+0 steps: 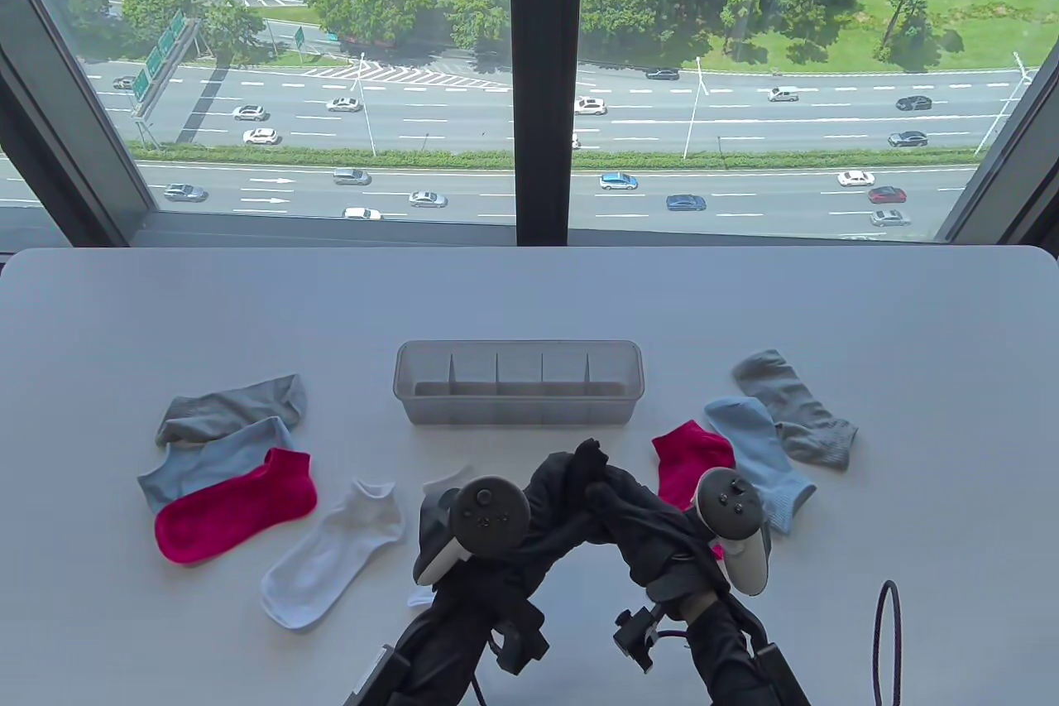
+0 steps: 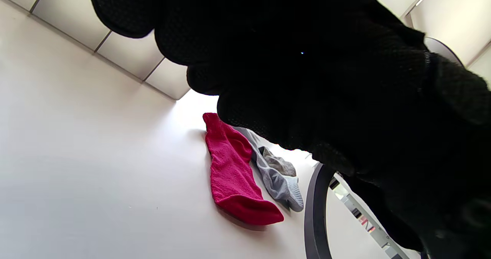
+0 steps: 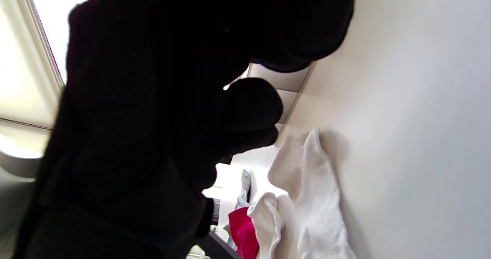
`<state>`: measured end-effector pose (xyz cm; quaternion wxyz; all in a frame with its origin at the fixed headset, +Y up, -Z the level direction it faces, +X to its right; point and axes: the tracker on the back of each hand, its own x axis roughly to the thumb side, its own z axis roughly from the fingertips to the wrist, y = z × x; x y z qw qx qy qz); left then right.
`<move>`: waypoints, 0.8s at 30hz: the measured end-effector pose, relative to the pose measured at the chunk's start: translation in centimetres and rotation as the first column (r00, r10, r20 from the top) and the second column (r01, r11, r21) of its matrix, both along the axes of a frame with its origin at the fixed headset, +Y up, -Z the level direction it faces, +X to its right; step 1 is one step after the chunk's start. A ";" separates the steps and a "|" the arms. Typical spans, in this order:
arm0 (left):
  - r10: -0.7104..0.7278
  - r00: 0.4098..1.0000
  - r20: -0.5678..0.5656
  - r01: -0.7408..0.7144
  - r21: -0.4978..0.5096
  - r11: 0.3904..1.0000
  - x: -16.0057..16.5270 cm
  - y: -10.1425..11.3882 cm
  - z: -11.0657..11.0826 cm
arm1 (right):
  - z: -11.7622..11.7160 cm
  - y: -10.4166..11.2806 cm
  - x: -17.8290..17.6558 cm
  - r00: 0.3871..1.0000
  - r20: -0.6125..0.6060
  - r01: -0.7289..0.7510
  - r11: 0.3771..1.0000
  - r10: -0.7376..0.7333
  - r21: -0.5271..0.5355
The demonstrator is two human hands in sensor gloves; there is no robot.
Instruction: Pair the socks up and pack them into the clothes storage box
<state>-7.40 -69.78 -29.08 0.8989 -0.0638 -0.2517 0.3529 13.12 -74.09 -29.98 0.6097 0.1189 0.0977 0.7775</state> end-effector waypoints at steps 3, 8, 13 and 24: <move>-0.041 0.987 -0.158 0.048 0.045 0.998 -0.3 0.4 0.0 | 0.2 0.2 0.6 0.997 0.078 0.012 1.000 -0.014 0.024; 0.027 0.966 -0.256 -0.014 0.053 0.999 -1.2 0.5 0.0 | 0.2 0.9 -0.2 0.998 -0.037 0.061 0.997 -0.059 0.041; 0.135 0.969 -0.205 -0.118 0.089 0.989 -1.6 0.4 0.0 | 0.5 1.3 -0.6 1.000 0.022 0.004 0.997 -0.006 0.076; 0.283 0.954 -0.094 -0.288 -0.044 0.956 -1.9 -0.2 -0.6 | 1.3 2.8 -0.8 0.969 0.157 -0.225 0.941 0.190 0.253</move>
